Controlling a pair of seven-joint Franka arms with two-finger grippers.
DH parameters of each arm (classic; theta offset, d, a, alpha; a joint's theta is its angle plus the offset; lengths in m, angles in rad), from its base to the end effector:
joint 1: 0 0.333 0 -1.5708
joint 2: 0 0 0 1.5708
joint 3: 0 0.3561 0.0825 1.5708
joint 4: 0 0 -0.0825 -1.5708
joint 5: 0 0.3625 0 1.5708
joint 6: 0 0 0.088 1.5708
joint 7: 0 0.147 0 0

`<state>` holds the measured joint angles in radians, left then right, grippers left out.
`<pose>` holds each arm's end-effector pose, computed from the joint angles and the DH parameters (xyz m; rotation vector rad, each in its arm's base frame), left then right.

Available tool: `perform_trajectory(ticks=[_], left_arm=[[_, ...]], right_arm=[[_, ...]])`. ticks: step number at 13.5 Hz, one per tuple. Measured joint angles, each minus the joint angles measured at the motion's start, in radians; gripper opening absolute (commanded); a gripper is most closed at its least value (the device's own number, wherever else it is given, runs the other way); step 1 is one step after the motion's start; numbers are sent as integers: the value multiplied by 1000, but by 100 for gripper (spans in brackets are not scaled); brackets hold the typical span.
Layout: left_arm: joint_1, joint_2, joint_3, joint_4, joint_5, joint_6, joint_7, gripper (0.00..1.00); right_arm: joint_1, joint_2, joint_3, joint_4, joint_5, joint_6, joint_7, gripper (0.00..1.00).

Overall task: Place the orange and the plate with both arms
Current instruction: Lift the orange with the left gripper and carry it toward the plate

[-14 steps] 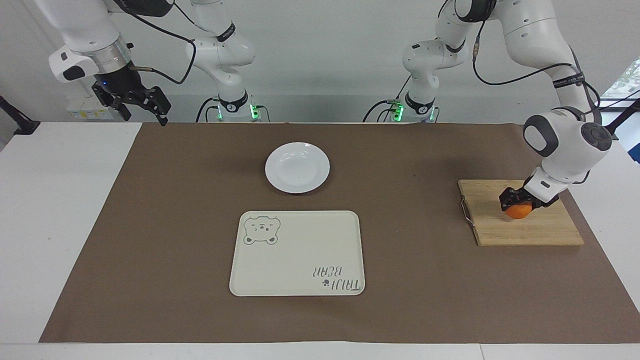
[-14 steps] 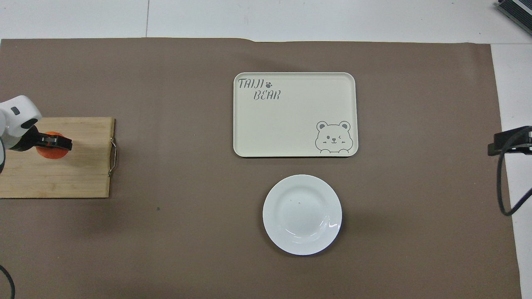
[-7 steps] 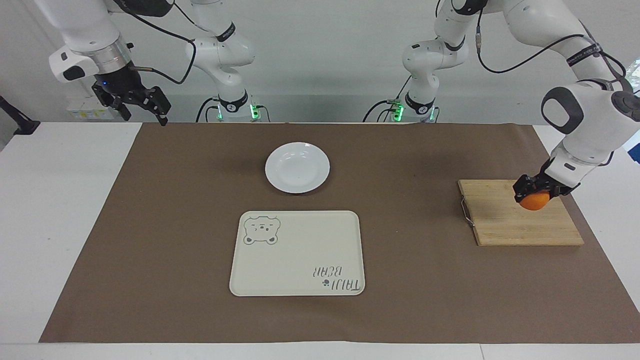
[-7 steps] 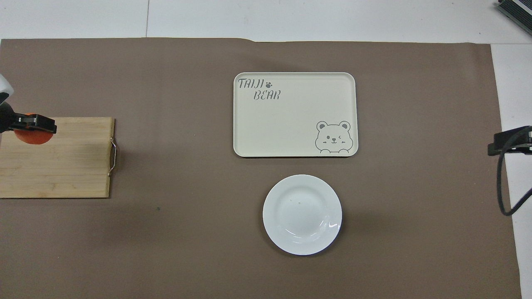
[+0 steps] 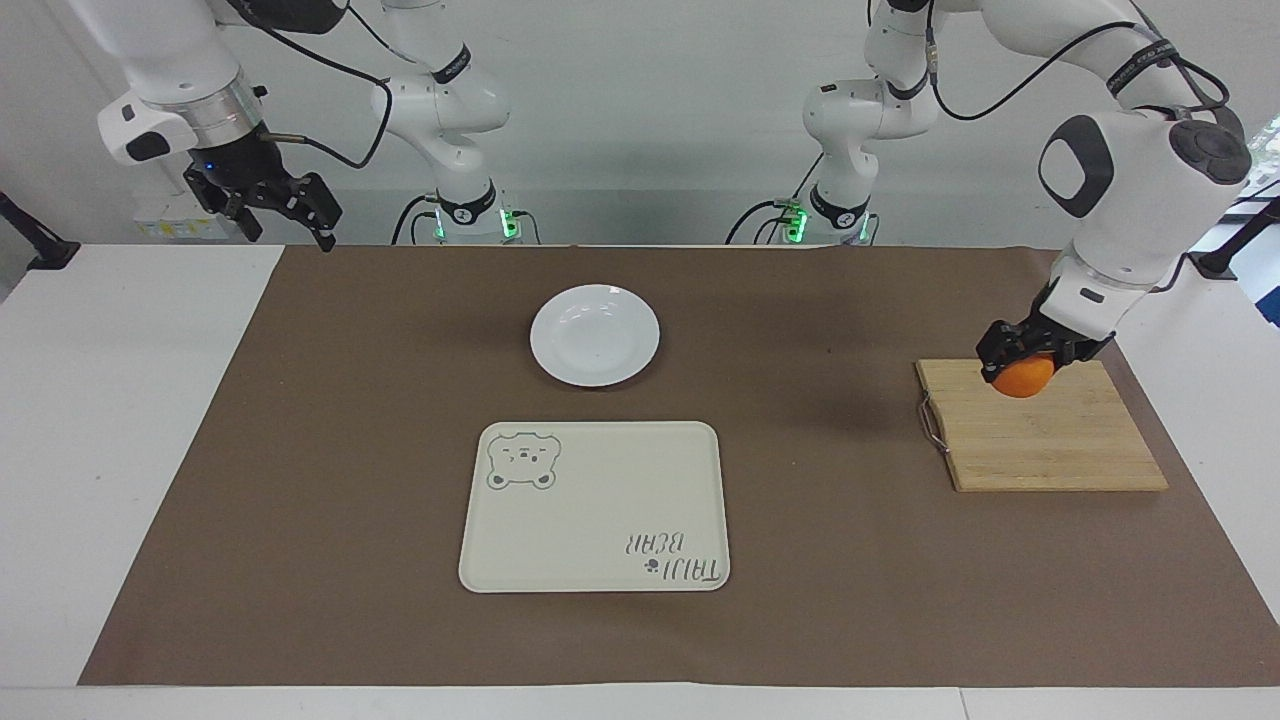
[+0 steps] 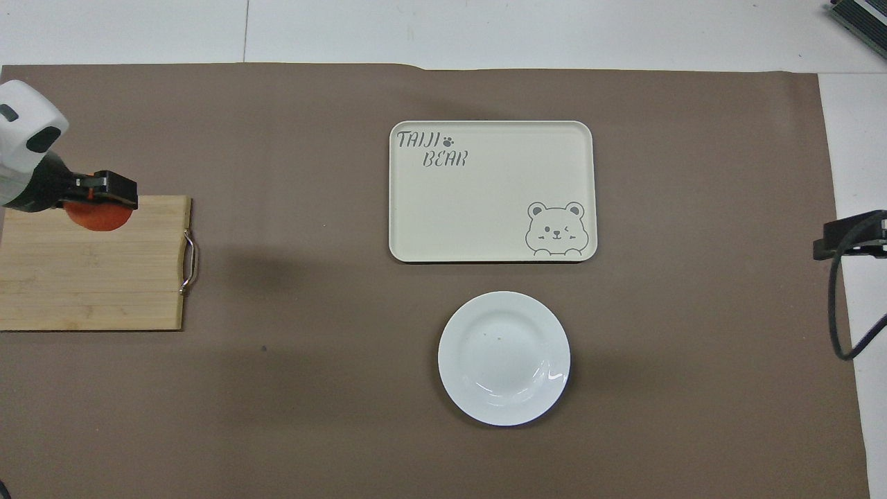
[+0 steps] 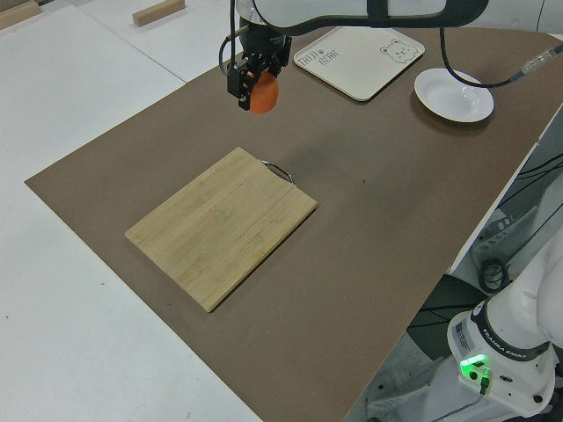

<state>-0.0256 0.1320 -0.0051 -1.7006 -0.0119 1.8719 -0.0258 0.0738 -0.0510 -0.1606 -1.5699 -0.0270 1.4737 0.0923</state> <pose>0.5935 -0.0194 0.5176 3.1278 -0.0024 0.0609 0.5010 -0.0502 0.6429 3.1091 -0.2817 -0.0715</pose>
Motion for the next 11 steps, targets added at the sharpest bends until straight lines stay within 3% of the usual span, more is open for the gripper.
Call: perform_trajectory(ticks=[11], left_arm=[[-409,-4,-16,2,-16,21,-476,0]], right_arm=[[0,0,0,0,0,0,0,100]])
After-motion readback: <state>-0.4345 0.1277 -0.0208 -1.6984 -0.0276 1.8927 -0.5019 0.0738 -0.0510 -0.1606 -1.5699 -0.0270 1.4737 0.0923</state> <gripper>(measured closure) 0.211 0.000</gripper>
